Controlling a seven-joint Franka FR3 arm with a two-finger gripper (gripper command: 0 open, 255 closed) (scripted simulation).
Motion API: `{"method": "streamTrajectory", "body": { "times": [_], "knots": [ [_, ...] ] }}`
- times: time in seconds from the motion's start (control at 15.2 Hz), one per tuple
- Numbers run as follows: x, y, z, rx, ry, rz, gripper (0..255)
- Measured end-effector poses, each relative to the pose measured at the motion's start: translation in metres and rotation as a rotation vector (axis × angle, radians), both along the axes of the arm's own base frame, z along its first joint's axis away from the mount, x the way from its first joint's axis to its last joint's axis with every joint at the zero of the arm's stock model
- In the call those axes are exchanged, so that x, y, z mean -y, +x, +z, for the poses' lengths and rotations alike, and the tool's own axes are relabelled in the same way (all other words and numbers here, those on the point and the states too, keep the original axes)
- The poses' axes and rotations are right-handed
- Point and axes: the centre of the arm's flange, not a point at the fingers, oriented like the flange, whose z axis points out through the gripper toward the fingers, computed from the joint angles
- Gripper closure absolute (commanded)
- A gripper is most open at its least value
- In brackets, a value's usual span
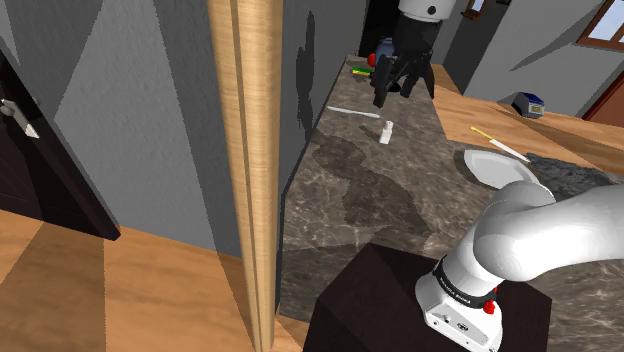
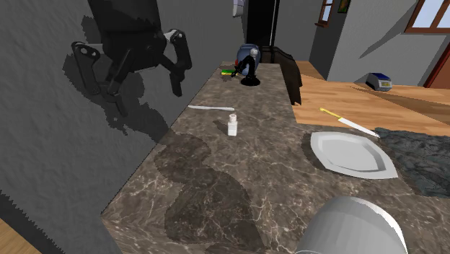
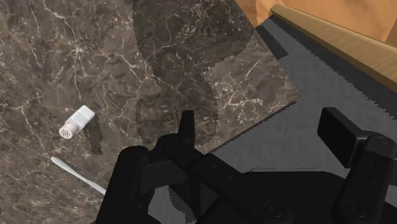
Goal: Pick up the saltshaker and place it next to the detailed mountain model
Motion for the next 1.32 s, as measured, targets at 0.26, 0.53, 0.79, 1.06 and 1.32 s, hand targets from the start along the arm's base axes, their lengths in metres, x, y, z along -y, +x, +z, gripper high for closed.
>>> {"method": "streamTrajectory", "body": {
  "times": [0.26, 0.53, 0.79, 1.06, 1.32],
  "knots": [
    [0.023, 0.012, -0.012, -0.004, -0.002, -0.008, 0],
    [0.063, 0.028, -0.033, -0.011, -0.005, -0.021, 0],
    [0.107, 0.045, -0.06, -0.018, -0.009, -0.035, 0],
    [0.151, 0.064, -0.088, -0.026, -0.013, -0.049, 0],
    [0.193, 0.078, -0.11, -0.032, -0.016, -0.062, 0]
  ]
}}
